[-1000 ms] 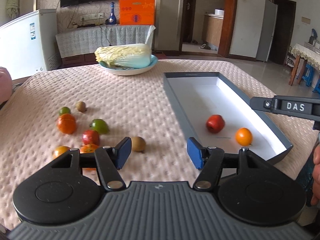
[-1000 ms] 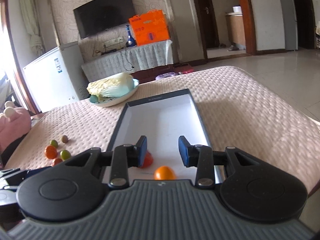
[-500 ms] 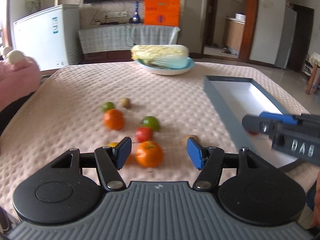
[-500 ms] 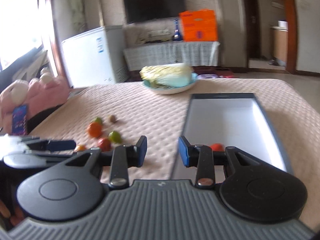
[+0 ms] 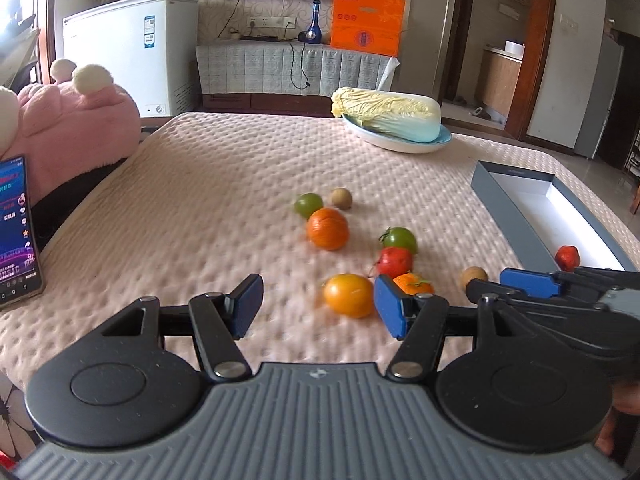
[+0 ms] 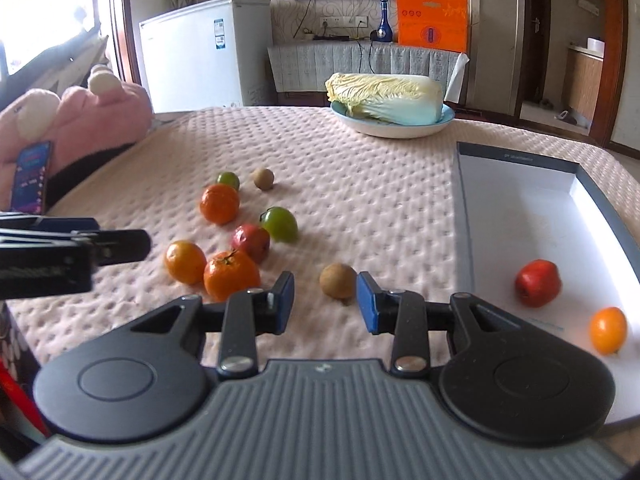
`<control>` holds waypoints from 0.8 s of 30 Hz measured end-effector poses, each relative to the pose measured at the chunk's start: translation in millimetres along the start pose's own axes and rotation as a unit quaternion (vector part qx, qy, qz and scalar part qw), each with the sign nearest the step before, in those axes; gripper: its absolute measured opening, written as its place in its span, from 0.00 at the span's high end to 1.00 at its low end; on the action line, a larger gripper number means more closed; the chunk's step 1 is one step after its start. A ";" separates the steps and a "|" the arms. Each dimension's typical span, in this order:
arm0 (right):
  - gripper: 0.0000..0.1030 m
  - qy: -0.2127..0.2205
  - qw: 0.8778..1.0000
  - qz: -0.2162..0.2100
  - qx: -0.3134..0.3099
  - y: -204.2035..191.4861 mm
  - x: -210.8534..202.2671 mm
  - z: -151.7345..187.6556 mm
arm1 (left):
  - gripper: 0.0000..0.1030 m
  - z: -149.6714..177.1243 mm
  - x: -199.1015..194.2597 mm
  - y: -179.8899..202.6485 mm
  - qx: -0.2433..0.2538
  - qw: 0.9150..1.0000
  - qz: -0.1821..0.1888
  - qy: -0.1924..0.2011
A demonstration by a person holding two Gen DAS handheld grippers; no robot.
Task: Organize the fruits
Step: 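Return the right tool to the fruits and grasp the brown kiwi, then grasp the leafy tangerine with the left gripper while the right holds the kiwi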
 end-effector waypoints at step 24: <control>0.72 -0.008 1.000 -0.005 0.016 14.9 -1.6 -9.0 | 0.35 4.4 6.3 35.9 0.051 0.997 0.060 0.004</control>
Point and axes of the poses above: each gripper's, at about its wrist camera, not at the fingertips, and x roughly the way its jaws point, y to its right, z to its underside, the point moved 4 cm from there along x, roughly the way its jaws point, and after that the axes turned 5 degrees about x, right-handed, at the moved point
